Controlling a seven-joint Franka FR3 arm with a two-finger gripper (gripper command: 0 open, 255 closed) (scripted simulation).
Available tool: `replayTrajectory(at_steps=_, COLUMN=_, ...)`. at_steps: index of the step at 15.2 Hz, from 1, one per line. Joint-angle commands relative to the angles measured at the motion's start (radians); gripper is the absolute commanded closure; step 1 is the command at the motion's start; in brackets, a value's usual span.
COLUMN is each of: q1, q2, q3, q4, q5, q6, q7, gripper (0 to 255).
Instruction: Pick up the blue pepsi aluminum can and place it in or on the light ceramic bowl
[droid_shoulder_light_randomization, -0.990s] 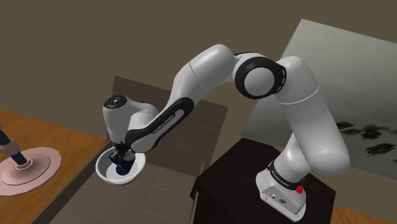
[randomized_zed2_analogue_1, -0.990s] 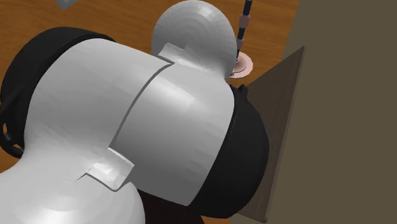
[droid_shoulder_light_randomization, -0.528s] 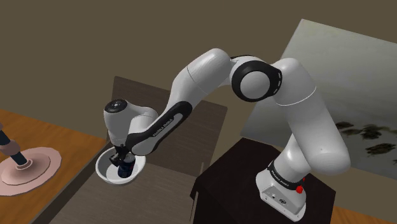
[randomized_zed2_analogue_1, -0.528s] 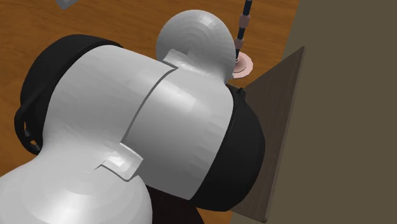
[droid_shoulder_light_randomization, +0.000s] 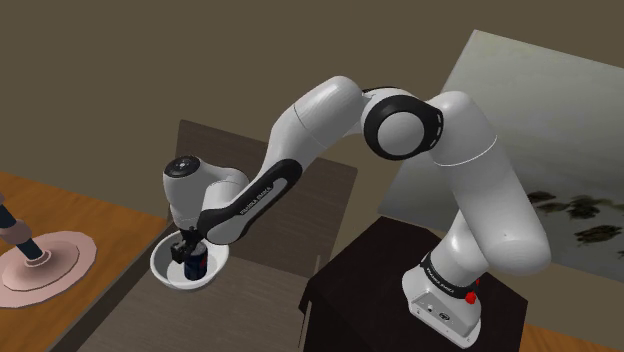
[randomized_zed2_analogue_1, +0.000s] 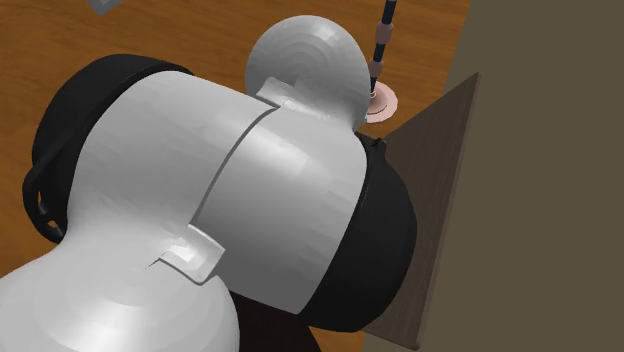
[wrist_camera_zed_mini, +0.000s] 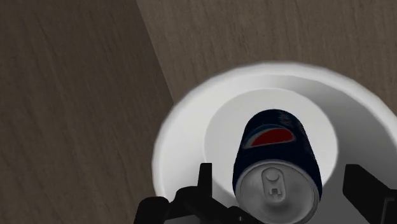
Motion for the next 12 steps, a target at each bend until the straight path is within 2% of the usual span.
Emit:
replayTrajectory(at_steps=1, q1=0.0, q2=0.0, q3=0.0, q4=0.0, q5=0.0, q6=0.0, q7=0.0, gripper=0)
replayTrajectory(at_steps=5, q1=-0.016, q2=-0.102, q3=0.029, q4=-0.04, q5=0.025, q6=-0.063, q7=-0.013, gripper=0)
replayTrajectory(at_steps=12, q1=-0.016, q2=-0.102, q3=0.029, q4=-0.04, q5=0.025, q6=-0.063, q7=-0.013, gripper=0)
